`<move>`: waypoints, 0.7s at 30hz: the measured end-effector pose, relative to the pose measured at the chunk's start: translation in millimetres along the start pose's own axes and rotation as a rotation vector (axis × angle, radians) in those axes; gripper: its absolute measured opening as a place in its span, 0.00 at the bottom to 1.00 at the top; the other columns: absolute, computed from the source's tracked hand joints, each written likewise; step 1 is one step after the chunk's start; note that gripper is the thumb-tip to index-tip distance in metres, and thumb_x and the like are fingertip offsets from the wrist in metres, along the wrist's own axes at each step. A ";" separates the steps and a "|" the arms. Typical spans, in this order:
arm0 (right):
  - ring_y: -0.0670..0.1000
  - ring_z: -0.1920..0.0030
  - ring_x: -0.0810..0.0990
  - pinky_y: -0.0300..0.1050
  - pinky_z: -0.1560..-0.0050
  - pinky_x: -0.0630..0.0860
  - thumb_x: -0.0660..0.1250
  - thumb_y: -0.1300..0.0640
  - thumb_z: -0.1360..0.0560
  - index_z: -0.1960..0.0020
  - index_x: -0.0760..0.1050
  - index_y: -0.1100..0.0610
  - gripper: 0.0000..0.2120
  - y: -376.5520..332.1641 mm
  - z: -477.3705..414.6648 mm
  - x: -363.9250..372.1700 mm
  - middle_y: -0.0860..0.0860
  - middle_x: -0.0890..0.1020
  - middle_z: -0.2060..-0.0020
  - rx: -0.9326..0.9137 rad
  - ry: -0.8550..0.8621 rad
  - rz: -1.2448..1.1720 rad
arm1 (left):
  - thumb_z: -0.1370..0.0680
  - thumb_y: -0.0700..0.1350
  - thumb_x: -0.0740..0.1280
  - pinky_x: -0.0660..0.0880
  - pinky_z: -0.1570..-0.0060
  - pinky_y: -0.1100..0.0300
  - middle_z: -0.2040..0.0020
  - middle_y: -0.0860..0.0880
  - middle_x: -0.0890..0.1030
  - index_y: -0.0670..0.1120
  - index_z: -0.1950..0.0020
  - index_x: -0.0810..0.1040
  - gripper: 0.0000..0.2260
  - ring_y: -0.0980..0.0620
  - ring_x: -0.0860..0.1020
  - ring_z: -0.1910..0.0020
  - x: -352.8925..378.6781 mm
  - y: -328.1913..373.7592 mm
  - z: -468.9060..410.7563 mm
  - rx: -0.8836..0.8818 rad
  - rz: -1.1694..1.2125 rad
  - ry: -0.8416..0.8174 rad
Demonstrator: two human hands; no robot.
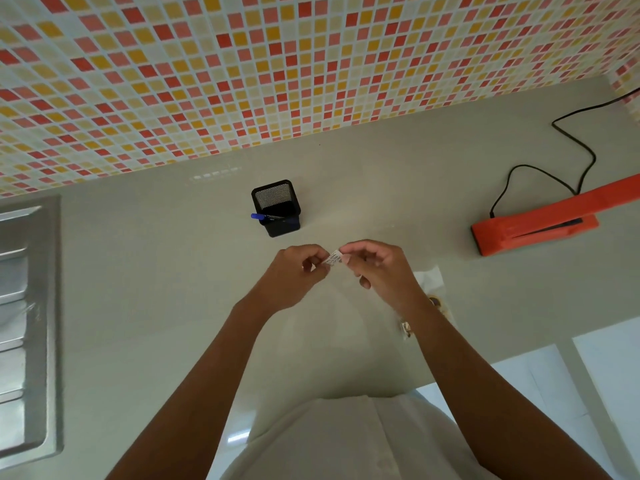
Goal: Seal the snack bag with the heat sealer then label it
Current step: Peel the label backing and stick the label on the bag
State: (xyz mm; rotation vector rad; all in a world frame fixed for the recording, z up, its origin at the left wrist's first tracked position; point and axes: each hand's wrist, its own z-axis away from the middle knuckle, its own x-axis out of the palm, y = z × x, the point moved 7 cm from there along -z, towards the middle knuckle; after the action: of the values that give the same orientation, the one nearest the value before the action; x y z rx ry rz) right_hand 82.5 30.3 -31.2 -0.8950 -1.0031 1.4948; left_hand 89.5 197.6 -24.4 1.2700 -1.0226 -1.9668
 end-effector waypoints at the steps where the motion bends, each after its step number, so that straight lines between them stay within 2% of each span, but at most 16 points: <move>1: 0.51 0.67 0.72 0.45 0.70 0.68 0.73 0.62 0.25 0.51 0.85 0.55 0.05 -5.0 0.2 0.9 0.54 0.78 0.68 0.000 -0.006 -0.012 | 0.24 0.39 0.70 0.69 0.62 0.65 0.63 0.54 0.80 0.48 0.52 0.83 0.05 0.54 0.73 0.64 -4.2 4.9 1.6 0.005 0.017 -0.002; 4: 0.51 0.69 0.71 0.44 0.71 0.66 0.73 0.63 0.25 0.53 0.85 0.56 0.04 -17.9 3.2 3.9 0.54 0.79 0.69 -0.004 -0.018 -0.039 | 0.23 0.39 0.70 0.68 0.63 0.67 0.62 0.52 0.80 0.50 0.53 0.83 0.06 0.57 0.72 0.64 -12.9 16.4 6.1 0.027 0.039 -0.010; 6: 0.52 0.69 0.71 0.43 0.72 0.66 0.70 0.64 0.24 0.53 0.85 0.57 0.05 -22.9 6.0 7.2 0.55 0.84 0.64 0.006 -0.033 -0.082 | 0.23 0.40 0.69 0.67 0.64 0.68 0.62 0.51 0.80 0.48 0.52 0.84 0.05 0.58 0.71 0.65 -17.3 21.0 7.7 0.033 0.037 -0.003; 9: 0.51 0.70 0.71 0.40 0.73 0.64 0.67 0.64 0.22 0.56 0.84 0.57 0.09 -25.1 9.6 14.0 0.59 0.85 0.60 0.061 -0.080 -0.180 | 0.23 0.40 0.69 0.67 0.64 0.67 0.62 0.49 0.80 0.47 0.53 0.84 0.05 0.58 0.70 0.66 -21.6 27.5 10.6 0.039 0.060 0.003; 15: 0.48 0.72 0.67 0.37 0.74 0.60 0.66 0.63 0.21 0.58 0.83 0.58 0.10 -24.1 13.2 21.4 0.57 0.83 0.63 0.140 -0.137 -0.286 | 0.24 0.39 0.69 0.68 0.64 0.63 0.62 0.50 0.81 0.48 0.56 0.84 0.06 0.57 0.71 0.65 -22.9 34.7 13.9 0.049 0.043 -0.005; 21: 0.47 0.74 0.66 0.36 0.75 0.58 0.67 0.65 0.22 0.61 0.84 0.56 0.13 -25.9 10.9 16.8 0.55 0.82 0.66 0.111 -0.056 -0.297 | 0.23 0.40 0.70 0.67 0.65 0.70 0.65 0.54 0.78 0.46 0.56 0.84 0.04 0.59 0.72 0.67 -27.4 37.6 13.9 0.034 0.073 0.017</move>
State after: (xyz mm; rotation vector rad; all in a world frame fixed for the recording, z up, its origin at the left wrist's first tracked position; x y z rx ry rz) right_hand 79.3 47.3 -3.4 -0.5993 -1.0342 1.3144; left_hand 89.4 203.0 23.9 1.2478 -1.0825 -1.8878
